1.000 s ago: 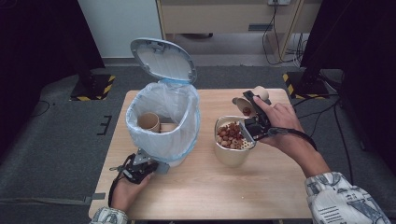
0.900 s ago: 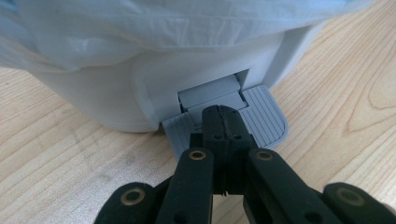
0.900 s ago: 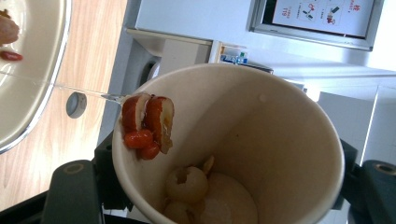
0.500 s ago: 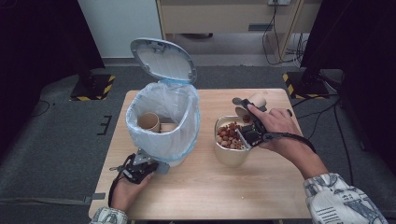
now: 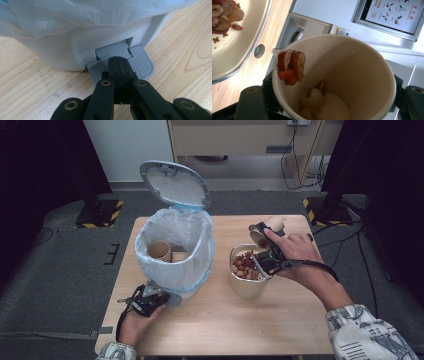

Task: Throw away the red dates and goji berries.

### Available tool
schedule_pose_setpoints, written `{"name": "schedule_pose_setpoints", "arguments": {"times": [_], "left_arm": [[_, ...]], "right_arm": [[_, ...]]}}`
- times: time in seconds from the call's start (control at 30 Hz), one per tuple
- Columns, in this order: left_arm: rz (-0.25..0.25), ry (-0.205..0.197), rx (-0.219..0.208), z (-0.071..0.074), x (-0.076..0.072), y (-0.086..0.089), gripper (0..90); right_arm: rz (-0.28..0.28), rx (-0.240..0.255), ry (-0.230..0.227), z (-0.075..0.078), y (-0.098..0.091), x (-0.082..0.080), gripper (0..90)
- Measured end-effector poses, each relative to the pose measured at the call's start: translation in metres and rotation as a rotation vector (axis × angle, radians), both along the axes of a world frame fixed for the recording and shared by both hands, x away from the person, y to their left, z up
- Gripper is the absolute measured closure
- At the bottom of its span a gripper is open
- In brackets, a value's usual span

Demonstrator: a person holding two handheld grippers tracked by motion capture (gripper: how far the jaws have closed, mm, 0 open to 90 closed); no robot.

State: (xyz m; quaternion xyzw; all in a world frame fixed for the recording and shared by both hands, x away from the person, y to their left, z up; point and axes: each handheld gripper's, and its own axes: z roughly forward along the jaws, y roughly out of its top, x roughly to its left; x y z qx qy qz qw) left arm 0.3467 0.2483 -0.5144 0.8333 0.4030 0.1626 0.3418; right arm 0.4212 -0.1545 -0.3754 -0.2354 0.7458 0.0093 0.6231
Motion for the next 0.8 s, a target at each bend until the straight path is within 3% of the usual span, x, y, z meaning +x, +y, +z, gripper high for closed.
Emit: {"name": "schedule_pose_setpoints", "arguments": {"times": [0.1,0.2,0.33,0.43,0.5,0.53,0.6,0.63,0.67,0.8], "left_arm": [[0.000,0.000,0.000,0.000,0.000,0.000,89.9],[0.000,0.000,0.001,0.000,0.000,0.000,89.9],[0.000,0.000,0.000,0.000,0.000,0.000,89.9],[0.000,0.001,0.000,0.000,0.000,0.000,89.9],[-0.001,0.001,-0.001,0.000,0.000,0.000,89.9],[-0.001,0.001,0.000,0.000,0.000,0.000,89.9],[0.000,0.001,0.000,0.000,0.000,0.000,89.9],[0.000,0.001,-0.001,0.000,0.000,0.000,89.9],[0.000,0.001,-0.001,0.000,0.000,0.000,89.9],[-0.001,0.001,-0.002,0.000,0.000,0.000,90.0]], "right_arm": [[0.002,0.004,-0.008,0.002,0.000,0.000,26.9],[-0.001,0.046,-0.032,0.007,-0.001,-0.001,26.9],[0.011,0.004,-0.018,0.000,0.000,-0.003,27.1],[-0.011,0.046,-0.056,0.004,-0.004,0.000,27.7],[0.021,-0.045,-0.019,-0.008,0.000,-0.004,27.7],[0.022,-0.051,-0.019,-0.010,0.000,-0.004,27.7],[-0.001,0.009,-0.038,-0.006,-0.002,-0.003,27.9],[-0.002,0.014,-0.023,-0.008,-0.002,-0.002,27.9],[0.007,-0.019,0.002,-0.015,0.000,-0.004,27.9],[0.014,-0.022,-0.007,-0.017,0.002,-0.004,27.9]]}}
